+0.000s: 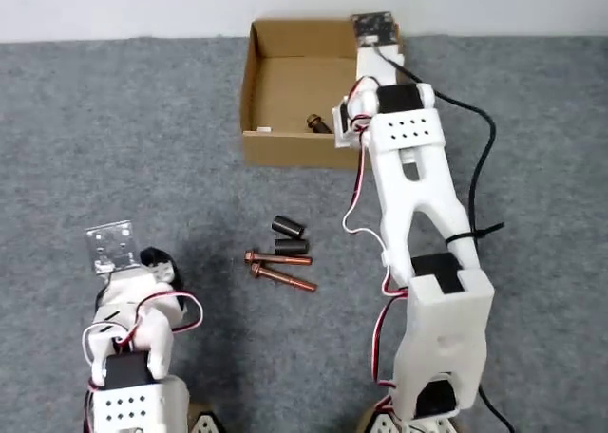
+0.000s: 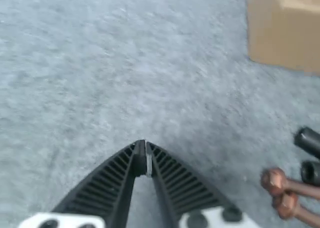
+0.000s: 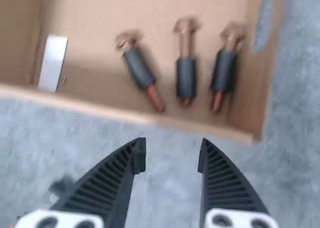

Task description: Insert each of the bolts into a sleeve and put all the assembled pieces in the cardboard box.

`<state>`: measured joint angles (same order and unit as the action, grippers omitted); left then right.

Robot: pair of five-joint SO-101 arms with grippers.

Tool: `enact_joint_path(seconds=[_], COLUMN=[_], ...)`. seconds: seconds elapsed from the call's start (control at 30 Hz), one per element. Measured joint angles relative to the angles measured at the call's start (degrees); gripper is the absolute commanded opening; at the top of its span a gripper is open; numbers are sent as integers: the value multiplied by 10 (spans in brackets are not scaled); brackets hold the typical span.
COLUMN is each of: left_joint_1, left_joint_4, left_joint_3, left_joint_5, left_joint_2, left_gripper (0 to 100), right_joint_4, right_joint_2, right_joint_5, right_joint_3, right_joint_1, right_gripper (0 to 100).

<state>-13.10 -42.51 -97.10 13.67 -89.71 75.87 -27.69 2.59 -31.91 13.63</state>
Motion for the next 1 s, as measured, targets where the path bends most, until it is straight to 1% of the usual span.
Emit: enact_joint_path(seconds=[0.1, 0.23, 0.33, 0.5, 0.63, 0.83, 1.0], left_joint_1=[-21, -27, -26, -26, -26, -26, -26], left_joint_4=[8, 11, 11, 11, 11, 11, 11], left_joint_3=[0, 0, 0, 0, 0, 0, 0], left_joint_5=[0, 0, 0, 0, 0, 0, 0], left_joint_2=[0, 0, 0, 0, 0, 0, 0], left_gripper=[5, 5, 5, 5, 5, 5, 5], right_joint_4=[53, 127, 154, 160, 160, 124, 121], right_joint_2=[7, 8, 8, -6, -52, -102, -125], right_joint_5=[-27, -77, -108, -142, -164, -170, -170], right_joint_3=[0, 0, 0, 0, 0, 0, 0], right_joint_1=[22, 61, 95, 147, 169, 171, 182], right_gripper=[161, 161, 163, 164, 163, 162, 162])
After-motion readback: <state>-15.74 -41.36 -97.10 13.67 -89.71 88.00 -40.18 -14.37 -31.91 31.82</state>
